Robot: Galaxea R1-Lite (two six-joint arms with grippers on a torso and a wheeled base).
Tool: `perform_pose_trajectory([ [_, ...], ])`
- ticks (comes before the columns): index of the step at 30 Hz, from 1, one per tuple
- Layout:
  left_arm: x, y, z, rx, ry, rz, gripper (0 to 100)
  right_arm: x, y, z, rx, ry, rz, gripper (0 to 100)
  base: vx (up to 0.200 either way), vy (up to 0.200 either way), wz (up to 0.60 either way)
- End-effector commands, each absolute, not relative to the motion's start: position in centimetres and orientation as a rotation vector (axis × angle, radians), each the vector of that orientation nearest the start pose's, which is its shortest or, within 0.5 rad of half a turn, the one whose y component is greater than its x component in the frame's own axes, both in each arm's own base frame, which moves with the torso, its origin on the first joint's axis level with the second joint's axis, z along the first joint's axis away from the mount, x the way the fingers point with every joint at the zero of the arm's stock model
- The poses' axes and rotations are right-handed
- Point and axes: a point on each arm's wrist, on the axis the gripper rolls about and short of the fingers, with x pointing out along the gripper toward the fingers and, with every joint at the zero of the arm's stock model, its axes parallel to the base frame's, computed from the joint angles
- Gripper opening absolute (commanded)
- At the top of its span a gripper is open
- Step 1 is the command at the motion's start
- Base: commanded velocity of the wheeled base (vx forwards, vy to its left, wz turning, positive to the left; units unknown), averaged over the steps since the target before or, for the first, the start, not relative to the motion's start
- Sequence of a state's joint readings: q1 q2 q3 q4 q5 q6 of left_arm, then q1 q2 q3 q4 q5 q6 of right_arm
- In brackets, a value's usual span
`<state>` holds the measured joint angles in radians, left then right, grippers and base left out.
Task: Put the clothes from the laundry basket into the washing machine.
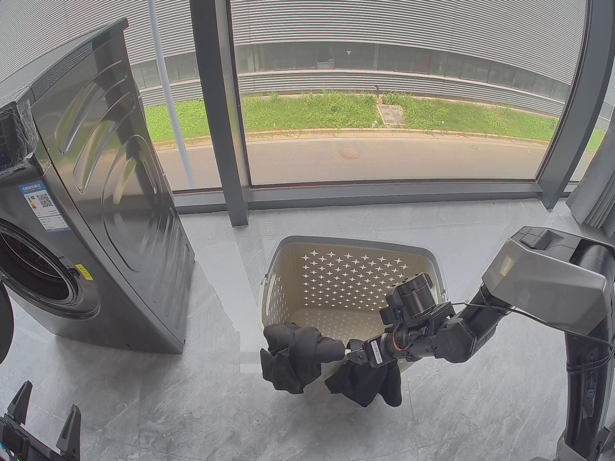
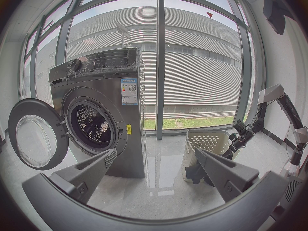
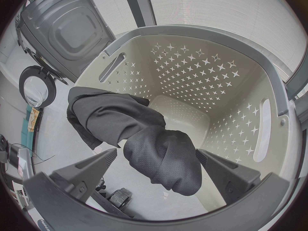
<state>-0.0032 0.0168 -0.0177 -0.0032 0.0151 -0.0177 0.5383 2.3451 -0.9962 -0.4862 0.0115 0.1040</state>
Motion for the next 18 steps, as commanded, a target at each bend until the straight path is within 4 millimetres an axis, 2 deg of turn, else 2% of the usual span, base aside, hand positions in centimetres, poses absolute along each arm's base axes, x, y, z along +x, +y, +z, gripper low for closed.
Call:
perform_pose_trajectory([
  [1,-2.28,0.04,7.6,-0.017,-0.005,0.012,100,33.58,20.09,-1.92,-0.129,0.866,0.47,100,0.0,0.0,0.0],
  [7,-2.28,0.04,7.6,-0.017,-0.005,0.012,100,34.02,20.49,-1.69,-0.108,0.852,0.465,100,0.0,0.0,0.0],
  [8,-2.28,0.04,7.58,-0.017,-0.003,0.012,100,34.14,20.56,-1.52,-0.106,0.845,0.466,0,0.0,0.0,0.0],
  [18,-2.28,0.04,7.58,-0.017,-0.003,0.012,100,34.29,20.58,-1.41,-0.104,0.842,0.465,0,0.0,0.0,0.0],
])
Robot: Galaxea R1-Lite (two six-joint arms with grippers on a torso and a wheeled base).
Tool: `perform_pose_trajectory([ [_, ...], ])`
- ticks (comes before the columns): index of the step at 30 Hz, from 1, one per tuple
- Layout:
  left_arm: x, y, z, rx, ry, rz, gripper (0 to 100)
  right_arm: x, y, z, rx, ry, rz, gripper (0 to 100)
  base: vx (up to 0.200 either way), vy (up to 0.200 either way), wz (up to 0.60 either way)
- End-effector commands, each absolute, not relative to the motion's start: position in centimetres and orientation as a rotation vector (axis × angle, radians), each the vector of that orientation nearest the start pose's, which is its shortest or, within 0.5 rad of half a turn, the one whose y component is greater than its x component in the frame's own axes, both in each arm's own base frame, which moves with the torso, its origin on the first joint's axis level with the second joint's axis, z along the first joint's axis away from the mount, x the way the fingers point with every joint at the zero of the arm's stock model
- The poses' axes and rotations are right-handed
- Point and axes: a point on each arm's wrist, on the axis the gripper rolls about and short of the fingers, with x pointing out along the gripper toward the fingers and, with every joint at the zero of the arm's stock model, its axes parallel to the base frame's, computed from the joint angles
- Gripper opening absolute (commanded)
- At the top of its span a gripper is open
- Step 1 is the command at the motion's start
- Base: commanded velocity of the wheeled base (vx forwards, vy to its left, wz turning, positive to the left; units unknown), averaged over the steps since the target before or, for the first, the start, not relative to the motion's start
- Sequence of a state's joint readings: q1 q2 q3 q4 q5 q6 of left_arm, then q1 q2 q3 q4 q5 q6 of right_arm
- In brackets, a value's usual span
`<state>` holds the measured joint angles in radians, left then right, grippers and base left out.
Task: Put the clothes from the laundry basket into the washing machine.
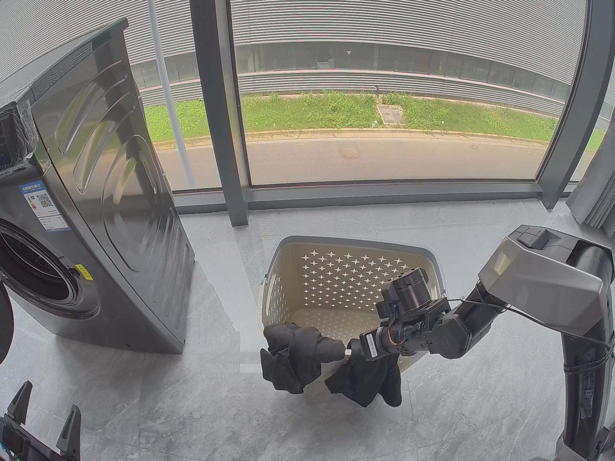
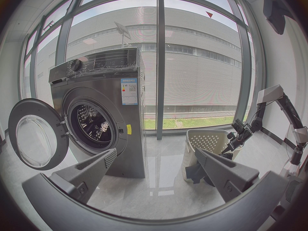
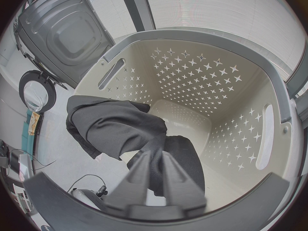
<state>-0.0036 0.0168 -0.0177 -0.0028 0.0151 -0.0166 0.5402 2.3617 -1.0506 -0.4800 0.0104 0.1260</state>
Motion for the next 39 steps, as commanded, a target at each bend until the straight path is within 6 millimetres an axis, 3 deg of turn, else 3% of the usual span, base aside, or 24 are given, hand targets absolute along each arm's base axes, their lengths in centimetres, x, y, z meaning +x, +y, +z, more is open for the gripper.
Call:
perform_pose_trajectory([
  [1,-2.3,0.0,7.6,-0.017,-0.003,0.011,100,34.2,20.6,-1.4,-0.105,0.843,0.467,0,0.0,0.0,0.0],
  [8,-2.3,0.0,7.6,-0.017,-0.003,0.011,100,34.4,20.8,-0.6,-0.098,0.815,0.472,0,0.0,0.0,0.0],
  [13,-2.3,0.0,7.6,-0.015,-0.003,0.011,100,34.0,21.9,1.9,-0.067,0.763,0.497,0,0.0,0.0,0.0],
  [21,-2.3,0.0,7.6,-0.015,-0.003,0.011,100,34.1,21.5,1.1,-0.087,0.778,0.447,0,0.0,0.0,0.0],
  [22,-2.3,0.0,7.6,-0.015,-0.003,0.011,100,34.1,21.4,1.1,-0.09,0.778,0.441,100,0.0,0.0,0.0],
  [28,-2.3,0.0,7.6,-0.015,-0.003,0.011,100,34.3,20.9,-1.5,-0.11,0.838,0.408,100,0.0,0.0,0.0],
  [39,-2.3,0.0,7.6,-0.017,-0.003,0.011,100,34.5,21.1,-3.0,-0.111,0.866,0.406,100,0.0,0.0,0.0],
])
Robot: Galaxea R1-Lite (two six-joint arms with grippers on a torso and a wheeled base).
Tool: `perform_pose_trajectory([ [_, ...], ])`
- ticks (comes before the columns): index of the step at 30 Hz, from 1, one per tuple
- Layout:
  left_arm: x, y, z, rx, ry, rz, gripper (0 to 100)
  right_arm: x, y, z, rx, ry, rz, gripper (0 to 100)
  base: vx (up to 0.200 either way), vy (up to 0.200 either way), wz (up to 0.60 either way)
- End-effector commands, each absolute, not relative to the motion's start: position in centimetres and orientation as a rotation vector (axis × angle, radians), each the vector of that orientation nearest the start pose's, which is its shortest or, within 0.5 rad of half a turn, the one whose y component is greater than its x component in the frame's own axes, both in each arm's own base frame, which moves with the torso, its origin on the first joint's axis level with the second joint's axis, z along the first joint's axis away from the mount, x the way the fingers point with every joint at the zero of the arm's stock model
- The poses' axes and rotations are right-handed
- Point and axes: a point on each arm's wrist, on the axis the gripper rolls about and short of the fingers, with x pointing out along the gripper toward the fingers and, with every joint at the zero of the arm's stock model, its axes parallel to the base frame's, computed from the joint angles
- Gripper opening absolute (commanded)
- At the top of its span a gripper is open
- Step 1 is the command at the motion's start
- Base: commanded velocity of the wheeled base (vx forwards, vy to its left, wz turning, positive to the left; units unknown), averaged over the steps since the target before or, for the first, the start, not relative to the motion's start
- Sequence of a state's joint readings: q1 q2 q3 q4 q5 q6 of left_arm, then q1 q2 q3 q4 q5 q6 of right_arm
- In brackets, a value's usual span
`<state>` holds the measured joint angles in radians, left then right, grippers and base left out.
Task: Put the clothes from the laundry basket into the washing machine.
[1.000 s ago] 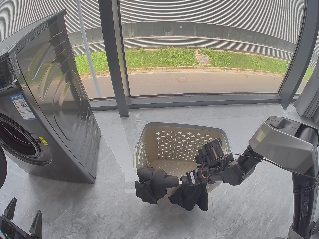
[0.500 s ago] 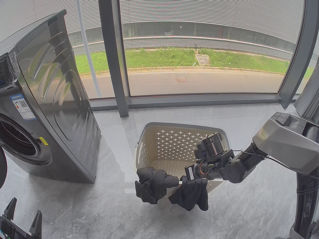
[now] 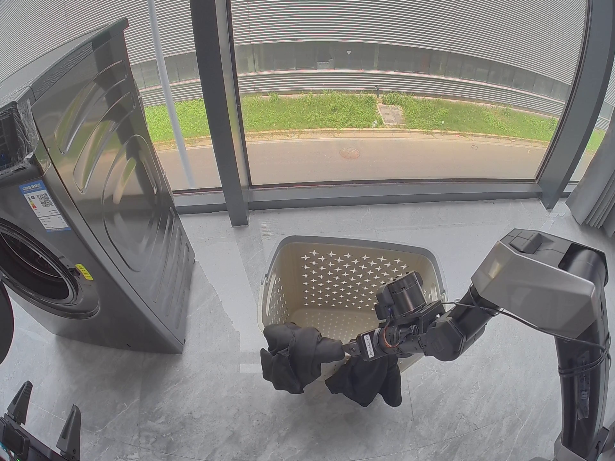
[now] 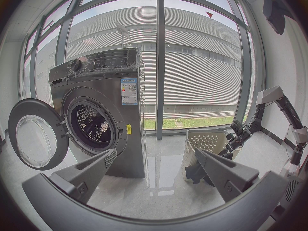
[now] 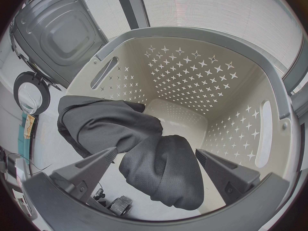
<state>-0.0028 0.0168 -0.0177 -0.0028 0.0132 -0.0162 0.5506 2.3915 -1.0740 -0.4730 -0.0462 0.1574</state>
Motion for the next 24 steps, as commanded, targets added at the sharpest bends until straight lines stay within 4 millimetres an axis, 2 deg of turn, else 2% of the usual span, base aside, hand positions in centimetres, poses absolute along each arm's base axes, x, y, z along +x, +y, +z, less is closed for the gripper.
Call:
perform_pose_trajectory([
  [1,-2.28,0.04,7.58,-0.017,-0.003,0.011,100,34.5,21.14,-3.09,-0.112,0.867,0.404,100,0.0,0.0,0.0],
  [12,-2.28,0.04,7.58,-0.017,-0.003,0.011,100,34.66,21.22,-2.89,-0.111,0.858,0.403,100,0.0,0.0,0.0],
  [13,-2.28,0.04,7.58,-0.017,-0.003,0.011,100,34.66,21.22,-2.89,-0.111,0.858,0.403,0,0.0,0.0,0.0],
  [24,-2.28,0.04,7.58,-0.017,-0.003,0.011,100,35.08,21.41,-2.28,-0.102,0.835,0.405,0,0.0,0.0,0.0],
])
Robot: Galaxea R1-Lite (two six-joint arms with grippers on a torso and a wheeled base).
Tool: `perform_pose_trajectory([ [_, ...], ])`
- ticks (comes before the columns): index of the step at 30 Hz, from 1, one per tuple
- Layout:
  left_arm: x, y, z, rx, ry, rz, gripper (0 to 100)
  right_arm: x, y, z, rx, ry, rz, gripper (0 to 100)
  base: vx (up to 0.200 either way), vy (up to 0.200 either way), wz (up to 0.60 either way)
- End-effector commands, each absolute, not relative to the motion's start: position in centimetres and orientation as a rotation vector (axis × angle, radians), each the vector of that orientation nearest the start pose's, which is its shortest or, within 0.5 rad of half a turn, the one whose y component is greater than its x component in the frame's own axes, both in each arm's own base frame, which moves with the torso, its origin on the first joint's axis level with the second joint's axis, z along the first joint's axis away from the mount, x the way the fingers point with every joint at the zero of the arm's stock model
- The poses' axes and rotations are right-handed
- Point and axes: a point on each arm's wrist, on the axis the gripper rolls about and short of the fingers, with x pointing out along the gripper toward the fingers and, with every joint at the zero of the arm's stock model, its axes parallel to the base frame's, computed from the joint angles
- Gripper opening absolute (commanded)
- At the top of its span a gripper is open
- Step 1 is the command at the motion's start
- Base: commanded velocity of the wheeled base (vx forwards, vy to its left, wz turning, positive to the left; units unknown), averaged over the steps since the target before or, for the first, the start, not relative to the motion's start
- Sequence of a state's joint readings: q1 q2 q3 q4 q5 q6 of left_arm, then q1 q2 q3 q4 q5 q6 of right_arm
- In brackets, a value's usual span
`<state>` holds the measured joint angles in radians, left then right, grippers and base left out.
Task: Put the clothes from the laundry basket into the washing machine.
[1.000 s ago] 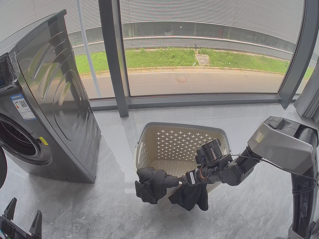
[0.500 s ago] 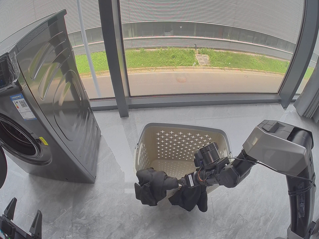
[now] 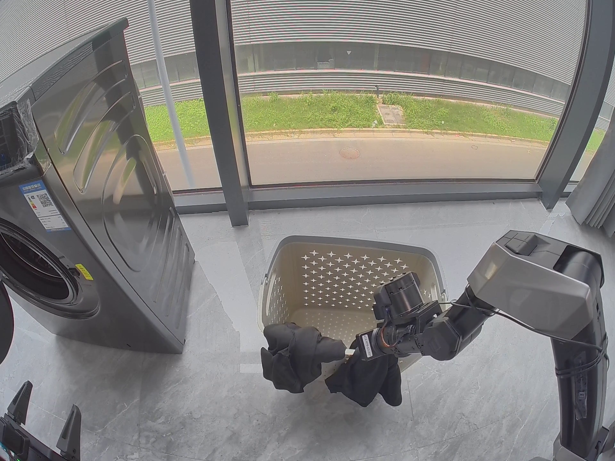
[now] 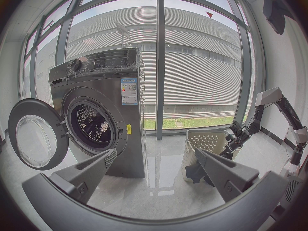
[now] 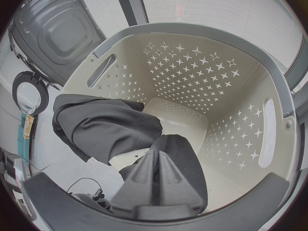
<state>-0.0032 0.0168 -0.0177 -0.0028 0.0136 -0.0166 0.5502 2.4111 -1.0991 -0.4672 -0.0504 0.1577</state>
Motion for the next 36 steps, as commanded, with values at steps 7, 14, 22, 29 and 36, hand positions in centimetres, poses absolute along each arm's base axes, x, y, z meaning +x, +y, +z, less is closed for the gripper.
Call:
perform_pose_trajectory([
  [7,-2.3,0.0,7.6,-0.015,-0.003,0.011,100,35.5,22.0,1.1,-0.074,0.745,0.427,0,0.0,0.0,0.0],
  [14,-2.3,0.0,7.6,-0.015,-0.003,0.011,100,34.1,22.7,6.1,-0.033,0.666,0.463,0,0.0,0.0,0.0],
  [22,-2.3,0.0,7.6,-0.015,-0.003,0.011,100,32.1,23.7,8.9,-0.003,0.622,0.509,0,0.0,0.0,0.0],
  [29,-2.3,0.0,7.6,-0.018,-0.003,0.011,100,31.4,22.7,5.1,-0.042,0.734,0.47,0,0.0,0.0,0.0],
  [36,-2.3,0.0,7.6,-0.017,-0.003,0.011,100,26.9,21.8,2.8,-0.131,0.859,0.462,100,0.0,0.0,0.0],
])
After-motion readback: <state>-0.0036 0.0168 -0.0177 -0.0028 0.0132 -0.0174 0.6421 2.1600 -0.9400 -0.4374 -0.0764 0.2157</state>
